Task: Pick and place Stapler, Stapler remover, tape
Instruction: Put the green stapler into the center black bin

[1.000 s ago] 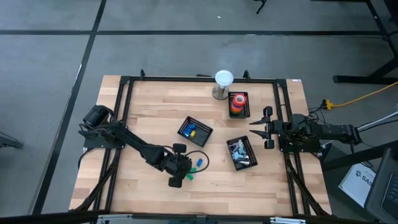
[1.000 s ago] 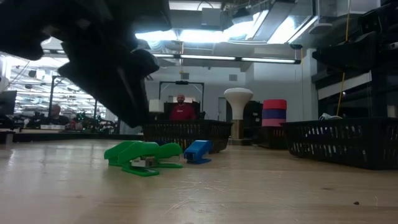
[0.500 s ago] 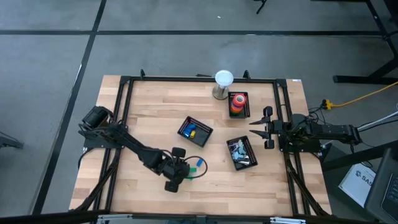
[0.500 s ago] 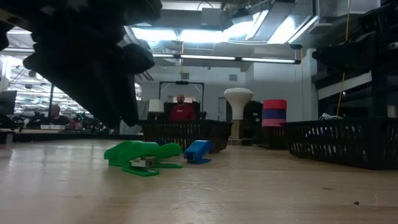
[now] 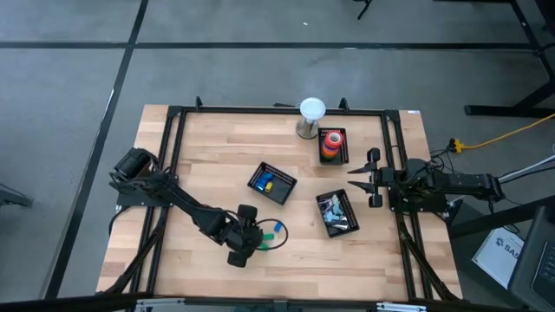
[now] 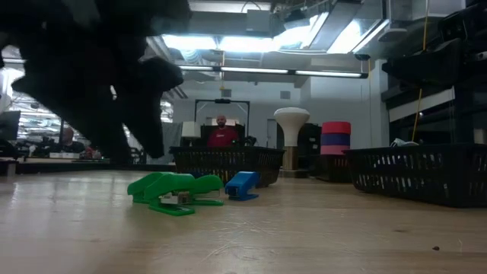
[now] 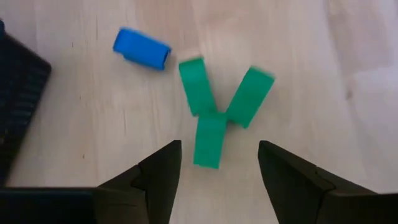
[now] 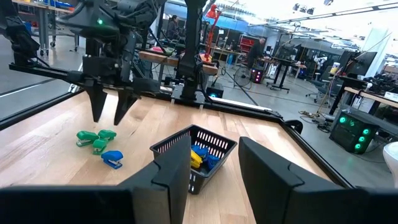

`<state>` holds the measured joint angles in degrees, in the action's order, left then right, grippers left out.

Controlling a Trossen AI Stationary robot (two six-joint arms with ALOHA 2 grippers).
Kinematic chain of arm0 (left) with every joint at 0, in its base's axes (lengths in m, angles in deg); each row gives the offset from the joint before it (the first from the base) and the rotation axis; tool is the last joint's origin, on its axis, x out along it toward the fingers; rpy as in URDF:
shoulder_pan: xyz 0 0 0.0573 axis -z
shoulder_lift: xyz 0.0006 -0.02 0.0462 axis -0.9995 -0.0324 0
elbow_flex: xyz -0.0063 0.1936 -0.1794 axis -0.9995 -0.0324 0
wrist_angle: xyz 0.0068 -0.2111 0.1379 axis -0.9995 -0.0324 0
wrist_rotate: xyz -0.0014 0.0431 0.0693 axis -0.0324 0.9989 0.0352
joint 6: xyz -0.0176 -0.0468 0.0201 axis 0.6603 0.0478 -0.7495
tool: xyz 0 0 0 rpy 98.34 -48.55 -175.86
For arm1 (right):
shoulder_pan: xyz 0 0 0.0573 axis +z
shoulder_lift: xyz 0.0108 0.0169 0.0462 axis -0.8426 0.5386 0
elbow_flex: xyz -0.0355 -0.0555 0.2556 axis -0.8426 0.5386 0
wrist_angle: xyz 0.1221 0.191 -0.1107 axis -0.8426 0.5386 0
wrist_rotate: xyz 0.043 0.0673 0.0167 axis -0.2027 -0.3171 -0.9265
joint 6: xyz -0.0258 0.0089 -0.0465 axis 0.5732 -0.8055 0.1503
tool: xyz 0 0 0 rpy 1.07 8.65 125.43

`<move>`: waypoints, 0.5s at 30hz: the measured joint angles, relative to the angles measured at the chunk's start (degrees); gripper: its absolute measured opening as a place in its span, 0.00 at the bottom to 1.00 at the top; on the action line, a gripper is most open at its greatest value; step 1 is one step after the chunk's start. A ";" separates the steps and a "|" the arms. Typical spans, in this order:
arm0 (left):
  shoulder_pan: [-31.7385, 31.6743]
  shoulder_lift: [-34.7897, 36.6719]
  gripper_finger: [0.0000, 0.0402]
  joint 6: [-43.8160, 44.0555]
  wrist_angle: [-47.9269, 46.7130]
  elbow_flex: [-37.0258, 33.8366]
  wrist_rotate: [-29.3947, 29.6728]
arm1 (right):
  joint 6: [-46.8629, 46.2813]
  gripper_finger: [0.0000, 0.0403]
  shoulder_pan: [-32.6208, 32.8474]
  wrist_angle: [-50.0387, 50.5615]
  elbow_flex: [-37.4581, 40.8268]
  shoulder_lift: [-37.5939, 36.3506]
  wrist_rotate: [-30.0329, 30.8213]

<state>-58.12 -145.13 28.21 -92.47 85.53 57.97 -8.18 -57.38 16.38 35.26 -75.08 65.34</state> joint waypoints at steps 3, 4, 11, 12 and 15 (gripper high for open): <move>0.00 -1.56 0.52 1.28 -0.76 0.00 -0.02 | 0.00 0.35 0.00 0.00 0.00 0.00 0.00; 0.00 -2.36 0.52 1.53 -0.25 0.00 -0.02 | 0.00 0.35 -0.02 0.00 0.01 0.00 0.00; 0.05 -7.14 0.49 1.14 4.05 0.27 0.47 | 0.00 0.35 -0.01 0.00 0.00 0.00 0.00; 0.04 -7.59 0.49 1.14 4.56 0.28 0.52 | 0.00 0.35 -0.02 0.00 0.00 0.00 0.00; 0.00 -7.93 0.48 0.64 6.89 0.24 0.89 | 0.00 0.35 -0.02 0.00 0.00 0.00 0.00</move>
<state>-58.12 -153.07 28.85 -85.59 85.77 58.86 -8.18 -57.40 16.38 35.27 -75.08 65.34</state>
